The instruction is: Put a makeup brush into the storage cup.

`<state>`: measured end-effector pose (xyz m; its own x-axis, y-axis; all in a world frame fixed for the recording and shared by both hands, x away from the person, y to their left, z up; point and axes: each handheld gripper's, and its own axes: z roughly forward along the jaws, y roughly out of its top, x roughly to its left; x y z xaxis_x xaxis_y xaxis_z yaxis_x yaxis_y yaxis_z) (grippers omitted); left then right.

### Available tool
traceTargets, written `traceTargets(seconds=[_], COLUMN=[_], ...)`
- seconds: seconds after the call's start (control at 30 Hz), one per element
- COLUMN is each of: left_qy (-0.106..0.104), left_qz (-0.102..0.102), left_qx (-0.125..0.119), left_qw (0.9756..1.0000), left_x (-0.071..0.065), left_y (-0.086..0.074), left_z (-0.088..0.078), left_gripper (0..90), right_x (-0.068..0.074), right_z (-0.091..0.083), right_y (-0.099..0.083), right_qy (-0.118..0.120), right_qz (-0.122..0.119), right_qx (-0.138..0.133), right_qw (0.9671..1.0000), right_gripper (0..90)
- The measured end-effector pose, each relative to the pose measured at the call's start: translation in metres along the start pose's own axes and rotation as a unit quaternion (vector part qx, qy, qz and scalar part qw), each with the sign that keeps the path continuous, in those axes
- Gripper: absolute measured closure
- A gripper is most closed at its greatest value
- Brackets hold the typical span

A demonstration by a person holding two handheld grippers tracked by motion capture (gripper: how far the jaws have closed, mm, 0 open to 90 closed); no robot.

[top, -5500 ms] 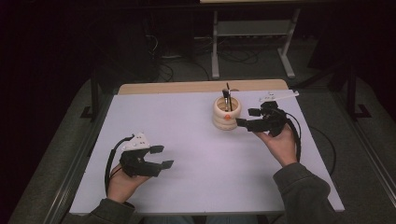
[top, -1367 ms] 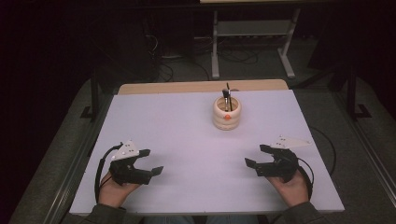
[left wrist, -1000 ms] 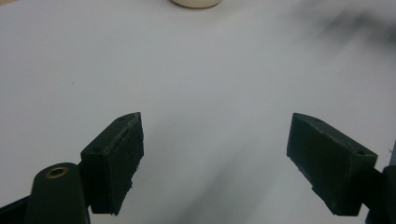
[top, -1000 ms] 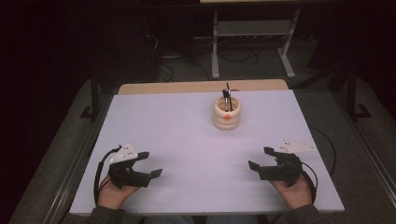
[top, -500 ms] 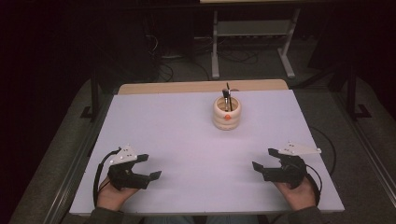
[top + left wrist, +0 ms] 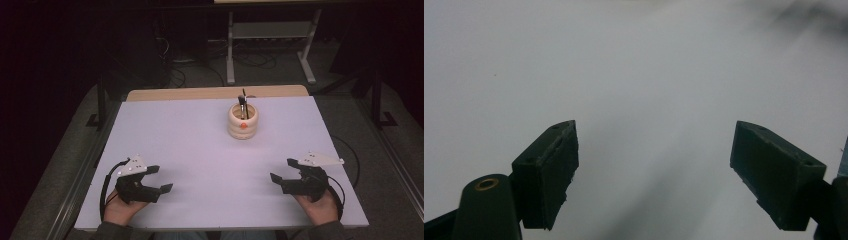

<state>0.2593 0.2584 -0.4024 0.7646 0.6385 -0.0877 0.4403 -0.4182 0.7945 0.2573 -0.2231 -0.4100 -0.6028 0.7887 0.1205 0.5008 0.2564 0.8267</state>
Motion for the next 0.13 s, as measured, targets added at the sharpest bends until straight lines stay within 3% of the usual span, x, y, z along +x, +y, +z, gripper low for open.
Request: traceTargets(seconds=[0.13], left_qy=[-0.001], left_qz=[-0.001], left_qx=[-0.001], left_qw=[1.0], left_x=[0.0004], left_y=[0.0], left_z=[-0.0001], left_gripper=[19.2], right_x=[-0.0009], right_z=[-0.0006], right_y=[0.0008], right_qy=[0.0], right_qz=[-0.007], right_qx=[-0.004], right_qw=[1.0], right_gripper=[18.4])
